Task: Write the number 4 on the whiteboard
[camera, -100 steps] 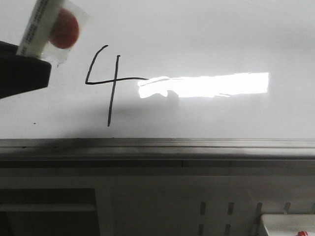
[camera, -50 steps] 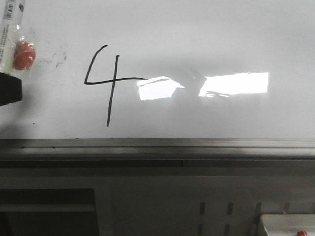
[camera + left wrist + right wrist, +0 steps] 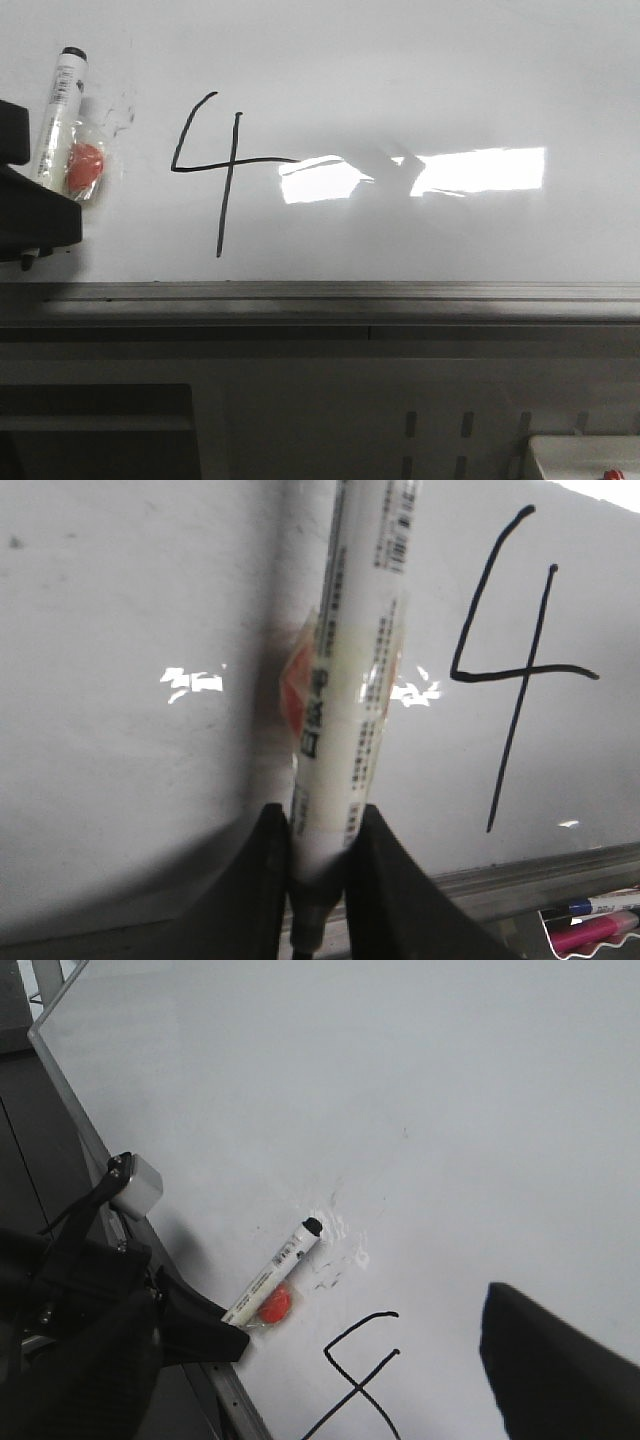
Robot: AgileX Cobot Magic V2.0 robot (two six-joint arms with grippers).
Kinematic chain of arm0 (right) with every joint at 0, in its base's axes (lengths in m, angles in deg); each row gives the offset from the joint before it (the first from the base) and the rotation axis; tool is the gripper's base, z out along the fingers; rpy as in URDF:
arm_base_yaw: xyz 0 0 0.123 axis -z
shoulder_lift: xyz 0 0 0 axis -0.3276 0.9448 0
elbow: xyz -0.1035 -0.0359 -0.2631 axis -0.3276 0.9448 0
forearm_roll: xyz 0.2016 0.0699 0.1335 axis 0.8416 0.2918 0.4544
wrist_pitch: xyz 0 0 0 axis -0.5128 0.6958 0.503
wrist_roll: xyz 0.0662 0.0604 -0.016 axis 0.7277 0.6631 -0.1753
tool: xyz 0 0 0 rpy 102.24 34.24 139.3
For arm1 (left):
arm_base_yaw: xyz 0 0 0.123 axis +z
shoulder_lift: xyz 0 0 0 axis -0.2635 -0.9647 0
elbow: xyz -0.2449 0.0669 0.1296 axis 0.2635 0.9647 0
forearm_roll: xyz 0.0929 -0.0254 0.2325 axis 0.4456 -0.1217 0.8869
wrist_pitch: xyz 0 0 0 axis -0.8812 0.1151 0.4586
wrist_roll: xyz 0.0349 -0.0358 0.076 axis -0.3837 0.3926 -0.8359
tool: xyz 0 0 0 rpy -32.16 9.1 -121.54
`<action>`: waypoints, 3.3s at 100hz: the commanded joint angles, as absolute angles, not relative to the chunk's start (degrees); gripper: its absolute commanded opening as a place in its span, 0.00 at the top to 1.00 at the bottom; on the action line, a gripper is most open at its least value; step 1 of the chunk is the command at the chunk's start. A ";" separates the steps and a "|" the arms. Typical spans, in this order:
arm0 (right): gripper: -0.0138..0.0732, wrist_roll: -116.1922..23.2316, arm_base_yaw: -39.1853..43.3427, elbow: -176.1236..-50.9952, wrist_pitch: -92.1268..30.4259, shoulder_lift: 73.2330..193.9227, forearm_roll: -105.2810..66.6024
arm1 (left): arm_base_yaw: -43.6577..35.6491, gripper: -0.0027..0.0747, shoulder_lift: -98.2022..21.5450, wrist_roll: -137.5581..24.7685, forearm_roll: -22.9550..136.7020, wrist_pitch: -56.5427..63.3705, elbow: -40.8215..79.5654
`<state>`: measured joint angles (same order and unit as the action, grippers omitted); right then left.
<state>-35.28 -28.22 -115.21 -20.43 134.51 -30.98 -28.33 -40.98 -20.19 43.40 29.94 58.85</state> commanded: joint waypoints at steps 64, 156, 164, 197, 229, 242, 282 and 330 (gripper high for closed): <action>0.18 -35.82 -27.88 -117.12 -23.92 133.18 -31.65 | -28.61 0.38 -40.11 -19.80 43.15 36.34 57.00; 0.91 -35.49 -27.88 -73.27 -31.04 87.05 -32.98 | -28.61 0.99 7.93 -27.85 67.74 11.13 60.50; 0.91 -35.49 -27.88 -70.50 -31.04 83.36 -32.98 | -28.61 0.99 9.19 -27.85 67.63 10.92 60.73; 0.92 -35.49 -27.88 -68.45 -27.50 80.35 -32.98 | -28.61 0.99 9.31 -27.85 67.56 11.45 60.73; 0.92 -35.49 -27.88 -68.45 -27.50 80.35 -32.98 | -28.61 0.99 9.20 -27.85 67.56 11.45 60.88; 0.92 -35.49 -27.88 -68.45 -27.50 80.35 -32.98 | -28.50 0.99 9.20 -27.85 67.66 11.94 61.67; 0.92 -35.49 -27.88 -68.45 -27.50 80.35 -32.98 | -0.43 0.99 12.83 -27.85 73.43 3.64 62.04; 0.92 -35.49 -27.88 -68.45 -27.50 80.35 -32.98 | 16.25 0.99 21.04 -22.19 78.39 4.11 76.35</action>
